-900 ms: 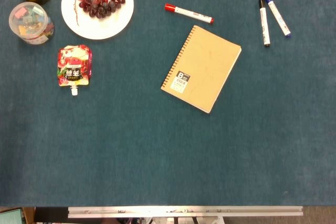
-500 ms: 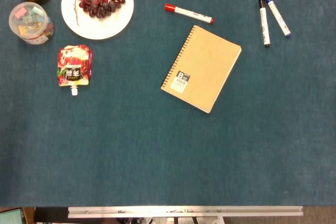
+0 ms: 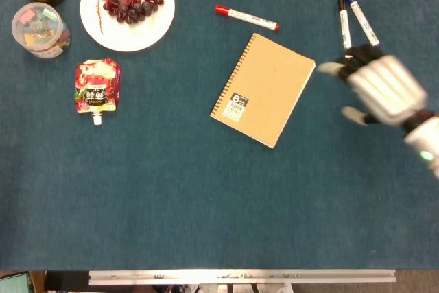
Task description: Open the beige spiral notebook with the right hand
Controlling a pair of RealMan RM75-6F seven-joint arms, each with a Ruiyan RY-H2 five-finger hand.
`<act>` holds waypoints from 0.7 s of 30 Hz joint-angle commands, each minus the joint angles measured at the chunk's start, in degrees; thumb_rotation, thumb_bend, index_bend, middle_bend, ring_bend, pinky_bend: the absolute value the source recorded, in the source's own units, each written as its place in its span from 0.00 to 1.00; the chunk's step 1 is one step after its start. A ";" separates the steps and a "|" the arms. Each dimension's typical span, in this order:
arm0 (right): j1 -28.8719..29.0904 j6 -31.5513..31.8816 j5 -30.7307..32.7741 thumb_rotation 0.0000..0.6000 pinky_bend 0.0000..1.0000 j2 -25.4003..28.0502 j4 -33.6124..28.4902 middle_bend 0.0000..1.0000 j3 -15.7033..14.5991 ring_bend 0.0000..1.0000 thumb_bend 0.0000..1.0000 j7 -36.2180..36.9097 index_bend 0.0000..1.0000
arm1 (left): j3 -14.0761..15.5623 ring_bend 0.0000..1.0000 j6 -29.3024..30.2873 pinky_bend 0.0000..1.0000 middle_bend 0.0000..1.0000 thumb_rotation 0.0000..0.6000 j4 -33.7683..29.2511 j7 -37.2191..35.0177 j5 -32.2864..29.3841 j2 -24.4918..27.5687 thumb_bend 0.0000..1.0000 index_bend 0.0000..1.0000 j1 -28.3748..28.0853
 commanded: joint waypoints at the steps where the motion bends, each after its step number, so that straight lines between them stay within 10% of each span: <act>1: 5.85 -6.06 6.07 1.00 0.19 -5.67 3.11 0.30 2.85 0.16 0.20 -1.67 0.21 | 0.04 0.12 0.34 0.09 0.15 1.00 0.04 -0.09 -0.06 0.15 0.41 0.18 0.31; 21: 22.25 -17.72 19.21 1.00 0.16 -24.91 23.69 0.31 5.79 0.15 0.20 0.21 0.20 | -0.22 0.12 0.53 0.09 0.15 1.00 0.14 0.21 -1.08 0.47 0.41 0.18 1.19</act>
